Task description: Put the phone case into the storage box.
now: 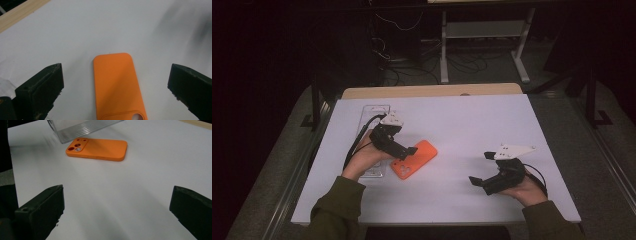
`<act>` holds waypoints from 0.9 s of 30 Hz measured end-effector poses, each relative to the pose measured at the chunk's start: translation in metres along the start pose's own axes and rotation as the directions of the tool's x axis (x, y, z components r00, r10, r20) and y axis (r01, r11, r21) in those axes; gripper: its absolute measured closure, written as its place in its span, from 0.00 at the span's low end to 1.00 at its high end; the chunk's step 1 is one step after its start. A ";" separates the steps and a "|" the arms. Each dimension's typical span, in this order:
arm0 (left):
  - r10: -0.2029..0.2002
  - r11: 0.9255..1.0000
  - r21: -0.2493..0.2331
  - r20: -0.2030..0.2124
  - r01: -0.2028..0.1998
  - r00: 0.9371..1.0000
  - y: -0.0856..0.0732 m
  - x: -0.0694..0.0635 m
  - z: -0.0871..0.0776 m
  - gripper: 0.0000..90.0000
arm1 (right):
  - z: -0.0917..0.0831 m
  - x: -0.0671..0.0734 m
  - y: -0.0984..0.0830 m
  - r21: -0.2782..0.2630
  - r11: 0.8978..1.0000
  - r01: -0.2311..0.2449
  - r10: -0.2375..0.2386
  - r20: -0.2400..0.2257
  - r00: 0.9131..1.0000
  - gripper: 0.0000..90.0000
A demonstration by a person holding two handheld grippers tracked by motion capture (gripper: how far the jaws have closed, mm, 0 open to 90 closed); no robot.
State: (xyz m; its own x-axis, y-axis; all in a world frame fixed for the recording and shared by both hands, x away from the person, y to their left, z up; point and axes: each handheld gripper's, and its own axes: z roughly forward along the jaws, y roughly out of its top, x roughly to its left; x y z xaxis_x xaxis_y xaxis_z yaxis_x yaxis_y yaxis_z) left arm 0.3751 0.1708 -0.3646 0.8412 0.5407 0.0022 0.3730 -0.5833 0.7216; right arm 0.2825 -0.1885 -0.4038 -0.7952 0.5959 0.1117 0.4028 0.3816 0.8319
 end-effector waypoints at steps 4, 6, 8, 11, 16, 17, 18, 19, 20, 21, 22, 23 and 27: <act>-0.003 1.000 0.013 0.000 0.003 1.000 -0.001 0.000 0.001 0.00 | 0.000 0.000 0.000 0.003 1.000 0.002 -0.002 0.000 1.000 0.00; -0.008 1.000 0.018 0.001 0.008 1.000 -0.001 0.000 0.001 0.00 | 0.001 0.000 0.000 0.003 1.000 0.002 -0.002 -0.001 1.000 0.00; -0.006 0.999 0.034 -0.001 0.006 1.000 -0.002 0.000 0.001 0.00 | 0.001 0.000 0.000 0.002 1.000 0.002 -0.002 0.000 1.000 0.00; -0.009 0.999 0.051 -0.003 0.010 1.000 -0.002 0.000 0.002 0.00 | 0.001 0.000 0.000 0.003 1.000 0.003 -0.003 0.001 1.000 0.00; -0.012 0.998 0.069 -0.003 0.012 1.000 -0.003 0.000 0.004 0.00 | 0.001 0.000 0.000 0.003 1.000 0.008 -0.008 0.001 1.000 0.00; -0.014 0.997 0.073 -0.003 0.015 1.000 -0.004 -0.001 0.006 0.00 | 0.001 0.000 0.000 0.004 1.000 0.009 -0.009 0.001 1.000 0.00; -0.012 0.997 0.082 -0.001 0.012 1.000 -0.005 -0.001 0.007 0.00 | 0.001 0.000 0.000 0.004 1.000 0.008 -0.008 0.001 1.000 0.00; -0.018 0.996 0.084 0.000 0.018 1.000 -0.005 -0.002 0.007 0.00 | 0.001 0.000 0.000 0.004 1.000 0.008 -0.008 0.001 1.000 0.00; -0.011 0.996 0.088 -0.003 0.011 1.000 -0.005 -0.002 0.008 0.00 | 0.001 0.001 0.000 0.005 1.000 0.005 -0.005 0.000 1.000 0.00; -0.014 0.995 0.096 -0.001 0.014 1.000 -0.006 -0.002 0.009 0.00 | 0.001 0.000 0.000 0.004 1.000 0.006 -0.006 0.001 1.000 0.00; -0.009 0.995 0.099 -0.002 0.009 1.000 -0.006 -0.002 0.009 0.00 | 0.001 0.000 0.000 0.004 1.000 0.008 -0.008 0.000 1.000 0.00; -0.018 0.995 0.101 -0.002 0.018 1.000 -0.007 -0.003 0.010 0.00 | 0.001 0.000 0.000 0.004 1.000 0.009 -0.009 0.000 1.000 0.00; -0.022 0.992 0.125 -0.003 0.022 1.000 -0.009 -0.003 0.012 0.00 | 0.001 0.001 0.000 0.002 1.000 0.010 -0.010 0.000 1.000 0.00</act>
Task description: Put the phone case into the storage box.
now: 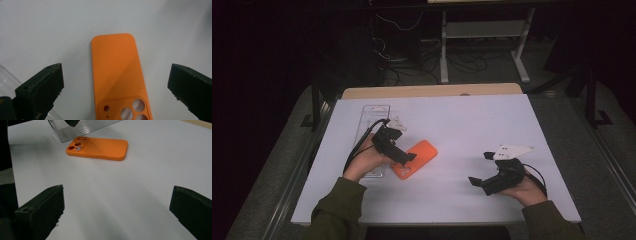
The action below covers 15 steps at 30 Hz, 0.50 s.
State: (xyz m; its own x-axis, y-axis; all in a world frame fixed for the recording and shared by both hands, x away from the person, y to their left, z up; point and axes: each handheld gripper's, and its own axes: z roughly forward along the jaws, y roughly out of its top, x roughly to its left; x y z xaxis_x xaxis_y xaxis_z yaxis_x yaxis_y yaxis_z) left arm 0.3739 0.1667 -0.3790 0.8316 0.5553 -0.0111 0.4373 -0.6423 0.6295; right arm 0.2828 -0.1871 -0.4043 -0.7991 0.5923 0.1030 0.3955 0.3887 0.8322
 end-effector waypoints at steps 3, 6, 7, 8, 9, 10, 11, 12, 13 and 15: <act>0.005 1.000 0.014 -0.002 -0.005 1.000 0.000 -0.001 0.001 0.00 | 0.000 0.000 0.000 0.000 1.000 -0.002 0.002 0.001 1.000 0.00; -0.006 1.000 0.020 -0.002 0.006 1.000 -0.001 -0.002 0.004 0.00 | 0.000 0.000 0.000 0.001 1.000 -0.001 0.001 0.001 1.000 0.00; 0.002 1.000 0.031 -0.003 -0.002 1.000 -0.002 -0.002 0.004 0.00 | 0.000 0.000 0.000 0.002 1.000 -0.002 0.002 0.001 1.000 0.00; 0.003 0.999 0.041 -0.005 -0.003 1.000 -0.002 -0.002 0.005 0.00 | 0.000 0.001 0.000 0.001 1.000 -0.004 0.004 0.001 1.000 0.00; -0.002 0.999 0.041 -0.008 0.002 1.000 -0.002 -0.003 0.006 0.00 | 0.000 0.000 0.000 0.001 1.000 -0.002 0.002 0.000 1.000 0.00; -0.006 0.999 0.045 -0.009 0.006 1.000 -0.002 -0.003 0.007 0.00 | 0.000 0.000 0.000 0.000 1.000 -0.002 0.002 0.000 1.000 0.00; -0.005 0.999 0.048 -0.007 0.006 1.000 -0.002 -0.004 0.008 0.00 | 0.000 0.000 0.000 0.000 1.000 -0.002 0.002 0.000 1.000 0.00; -0.003 0.999 0.052 -0.008 0.003 1.000 -0.002 -0.004 0.008 0.00 | 0.000 0.000 0.000 -0.001 1.000 -0.003 0.003 0.000 1.000 0.00; -0.012 0.998 0.056 -0.007 0.012 1.000 -0.002 -0.005 0.009 0.00 | 0.000 0.000 0.000 -0.001 1.000 -0.003 0.003 0.000 1.000 0.00; 0.000 0.997 0.073 -0.010 0.000 1.000 -0.002 -0.005 0.010 0.00 | 0.000 0.000 0.000 -0.001 1.000 -0.006 0.006 0.000 1.000 0.00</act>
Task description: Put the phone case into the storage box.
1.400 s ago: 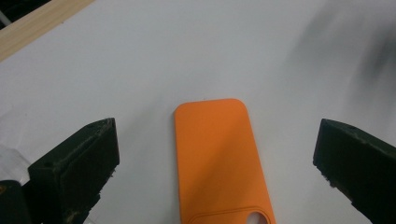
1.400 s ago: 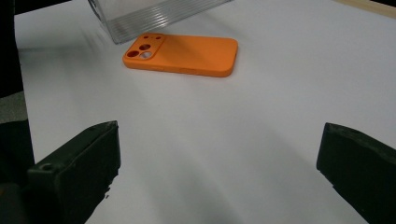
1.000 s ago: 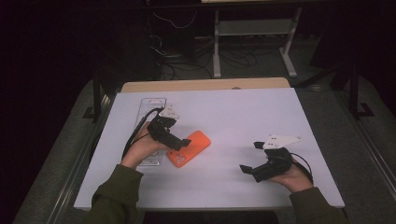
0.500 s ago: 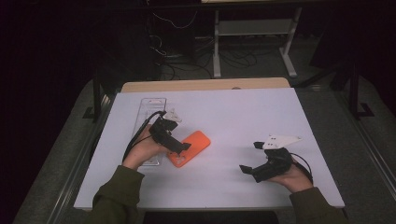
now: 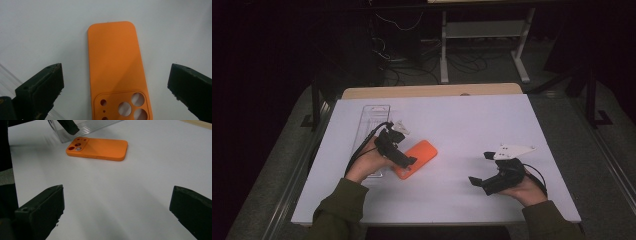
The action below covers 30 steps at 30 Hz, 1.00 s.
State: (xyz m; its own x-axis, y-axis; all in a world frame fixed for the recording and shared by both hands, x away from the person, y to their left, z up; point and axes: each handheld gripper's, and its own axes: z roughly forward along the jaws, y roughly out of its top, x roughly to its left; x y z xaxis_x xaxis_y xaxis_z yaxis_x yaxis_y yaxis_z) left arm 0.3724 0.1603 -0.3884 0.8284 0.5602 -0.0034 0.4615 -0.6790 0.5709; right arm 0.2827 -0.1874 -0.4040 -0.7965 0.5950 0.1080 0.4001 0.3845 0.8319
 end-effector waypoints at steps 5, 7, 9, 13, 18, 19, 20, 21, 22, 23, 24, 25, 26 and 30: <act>-0.001 1.000 0.020 -0.003 0.001 1.000 -0.001 0.000 0.003 0.00 | 0.000 0.000 0.000 0.001 1.000 0.004 -0.004 -0.001 1.000 0.00; -0.005 1.000 0.029 -0.006 0.005 1.000 -0.001 -0.001 0.004 0.00 | 0.000 0.000 0.000 0.000 1.000 0.004 -0.004 -0.001 1.000 0.00; 0.006 0.999 0.043 -0.010 -0.005 1.000 0.000 0.000 0.004 0.00 | 0.001 0.000 0.000 0.002 1.000 0.005 -0.005 0.000 1.000 0.00; -0.002 0.999 0.050 -0.013 0.002 1.000 0.000 -0.001 0.007 0.00 | 0.001 0.000 0.000 0.002 1.000 0.004 -0.004 -0.001 1.000 0.00; 0.010 0.996 0.086 -0.026 -0.008 1.000 0.001 -0.003 0.010 0.04 | 0.001 0.000 0.000 0.002 1.000 0.004 -0.004 -0.001 1.000 0.00; 0.012 0.996 0.091 -0.030 -0.009 0.999 0.001 -0.003 0.011 0.04 | 0.001 0.000 0.000 0.002 1.000 0.005 -0.005 -0.001 1.000 0.00; 0.017 0.995 0.101 -0.035 -0.014 0.999 0.002 -0.004 0.012 0.04 | 0.001 0.000 0.000 0.002 1.000 0.005 -0.005 0.000 1.000 0.00; 0.019 0.994 0.107 -0.037 -0.015 0.999 0.002 -0.004 0.013 0.04 | 0.001 0.000 0.000 0.002 1.000 0.004 -0.004 0.000 1.000 0.00; 0.022 0.993 0.119 -0.046 -0.017 0.999 0.003 -0.005 0.014 0.05 | 0.001 0.000 0.000 0.002 1.000 0.004 -0.004 -0.001 1.000 0.00; 0.033 0.991 0.129 -0.052 -0.026 0.998 0.004 -0.006 0.015 0.05 | 0.001 0.000 0.000 0.002 1.000 0.005 -0.005 0.000 1.000 0.00; 0.040 0.990 0.140 -0.055 -0.032 0.998 0.005 -0.007 0.016 0.05 | 0.001 0.000 0.000 0.002 1.000 0.005 -0.005 0.000 1.000 0.00; 0.041 0.989 0.147 -0.054 -0.033 0.998 0.007 -0.009 0.017 0.05 | 0.001 0.000 0.000 0.003 1.000 0.004 -0.004 0.000 1.000 0.00; 0.041 0.989 0.147 -0.054 -0.033 0.998 0.007 -0.009 0.017 0.05 | 0.001 0.000 0.000 0.003 1.000 0.004 -0.004 0.000 1.000 0.00; 0.052 0.981 0.192 -0.067 -0.039 0.996 0.011 -0.014 0.025 0.06 | 0.001 0.000 0.000 0.002 1.000 0.004 -0.004 -0.001 1.000 0.00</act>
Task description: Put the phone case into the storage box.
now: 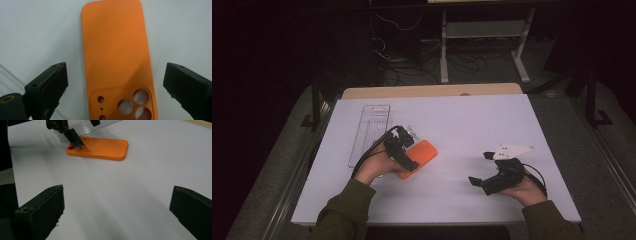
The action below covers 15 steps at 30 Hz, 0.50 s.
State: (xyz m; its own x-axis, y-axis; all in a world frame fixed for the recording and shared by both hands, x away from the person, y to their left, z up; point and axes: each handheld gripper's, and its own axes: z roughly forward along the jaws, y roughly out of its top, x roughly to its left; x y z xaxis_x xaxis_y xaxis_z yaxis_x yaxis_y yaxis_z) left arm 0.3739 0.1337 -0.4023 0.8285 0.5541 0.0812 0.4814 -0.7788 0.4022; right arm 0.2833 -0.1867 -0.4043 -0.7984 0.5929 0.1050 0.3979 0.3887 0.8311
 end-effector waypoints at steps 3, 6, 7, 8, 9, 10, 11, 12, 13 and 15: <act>0.017 0.999 0.028 -0.001 -0.017 1.000 0.003 -0.002 0.003 0.06 | 0.000 0.000 0.000 0.001 1.000 0.000 0.000 -0.001 1.000 0.00; 0.014 0.998 0.062 -0.007 -0.014 1.000 0.006 -0.002 0.008 0.07 | 0.000 0.000 0.000 0.001 1.000 -0.002 0.002 -0.002 1.000 0.00; 0.014 0.998 0.062 -0.007 -0.014 1.000 0.006 -0.002 0.008 0.07 | 0.000 0.000 0.000 0.001 1.000 -0.002 0.002 -0.002 1.000 0.00; 0.016 0.997 0.076 -0.008 -0.015 1.000 0.007 -0.001 0.009 0.07 | 0.000 0.000 0.000 0.002 1.000 0.001 -0.001 -0.002 1.000 0.00; 0.014 0.997 0.081 -0.011 -0.013 1.000 0.008 -0.001 0.010 0.07 | 0.000 0.000 0.000 0.001 1.000 0.000 0.000 -0.002 1.000 0.00; 0.014 0.997 0.081 -0.011 -0.013 1.000 0.008 -0.001 0.010 0.07 | 0.000 0.000 0.000 0.001 1.000 0.000 0.000 -0.003 1.000 0.00; 0.019 0.995 0.101 -0.015 -0.018 1.000 0.009 0.000 0.011 0.07 | 0.000 0.000 0.000 0.000 1.000 -0.002 0.002 -0.003 1.000 0.00; 0.017 0.994 0.109 -0.013 -0.016 1.000 0.009 0.000 0.012 0.07 | 0.000 0.000 0.000 0.000 1.000 -0.002 0.002 -0.004 1.000 0.00; 0.015 0.993 0.115 -0.010 -0.014 1.000 0.010 0.001 0.012 0.07 | 0.000 0.000 0.000 -0.001 1.000 -0.002 0.002 -0.004 1.000 0.00; 0.009 0.991 0.131 0.003 -0.009 1.000 0.011 0.001 0.013 0.07 | 0.000 0.000 0.000 -0.002 1.000 -0.002 0.002 -0.005 1.000 0.00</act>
State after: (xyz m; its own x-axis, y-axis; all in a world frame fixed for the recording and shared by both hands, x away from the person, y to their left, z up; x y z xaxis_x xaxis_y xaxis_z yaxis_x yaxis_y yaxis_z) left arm 0.3841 0.1219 -0.4098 0.8336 0.5463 0.0818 0.5071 -0.8155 0.2788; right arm 0.2835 -0.1864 -0.4040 -0.7997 0.5903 0.1096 0.3990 0.3861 0.8317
